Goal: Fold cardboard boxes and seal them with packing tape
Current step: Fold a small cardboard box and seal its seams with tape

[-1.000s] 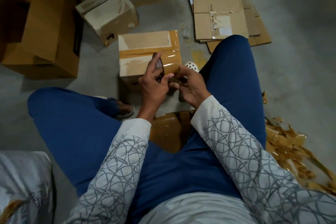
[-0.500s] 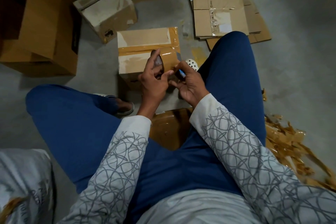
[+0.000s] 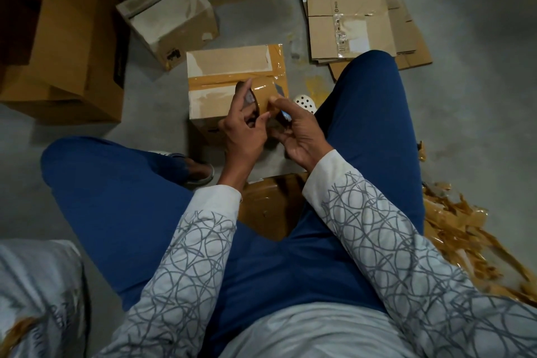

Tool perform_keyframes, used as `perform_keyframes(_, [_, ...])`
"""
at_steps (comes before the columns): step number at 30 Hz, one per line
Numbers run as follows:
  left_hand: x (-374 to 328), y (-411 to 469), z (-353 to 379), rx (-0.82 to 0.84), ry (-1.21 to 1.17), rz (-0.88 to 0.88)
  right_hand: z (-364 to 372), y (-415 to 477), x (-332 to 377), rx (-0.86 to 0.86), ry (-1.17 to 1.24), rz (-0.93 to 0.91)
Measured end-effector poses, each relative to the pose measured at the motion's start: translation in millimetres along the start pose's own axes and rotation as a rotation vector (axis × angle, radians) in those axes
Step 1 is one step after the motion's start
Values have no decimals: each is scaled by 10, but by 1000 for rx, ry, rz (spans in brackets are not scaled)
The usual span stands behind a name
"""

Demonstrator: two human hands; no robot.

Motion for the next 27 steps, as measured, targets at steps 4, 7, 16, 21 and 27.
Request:
perform_keyframes(4, [-89, -34, 44, 12, 124, 80, -42, 11, -75, -25, 123, 14])
perform_keyframes(7, [-127, -48, 72, 14, 222, 135, -92, 34, -145, -49, 284, 40])
perform_keyframes(16, [-172, -50, 126, 31, 287, 190, -70, 4, -111, -65, 270, 16])
perform_keyframes(21, [-21, 37, -11, 9, -39, 10, -45, -22, 49, -19, -47, -16])
perform_keyframes(27, [138, 84, -257, -60, -160, -85, 13, -153, 557, -141, -971, -320])
Point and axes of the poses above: each hand's wrist, its own y-axis towards the middle knuckle, its own z-axis out of the palm, x = y × z, the point moved 9 cm from there along y, towards the middle knuckle, and after that the axes turned 15 degrees about x, right-handed, at the moved point
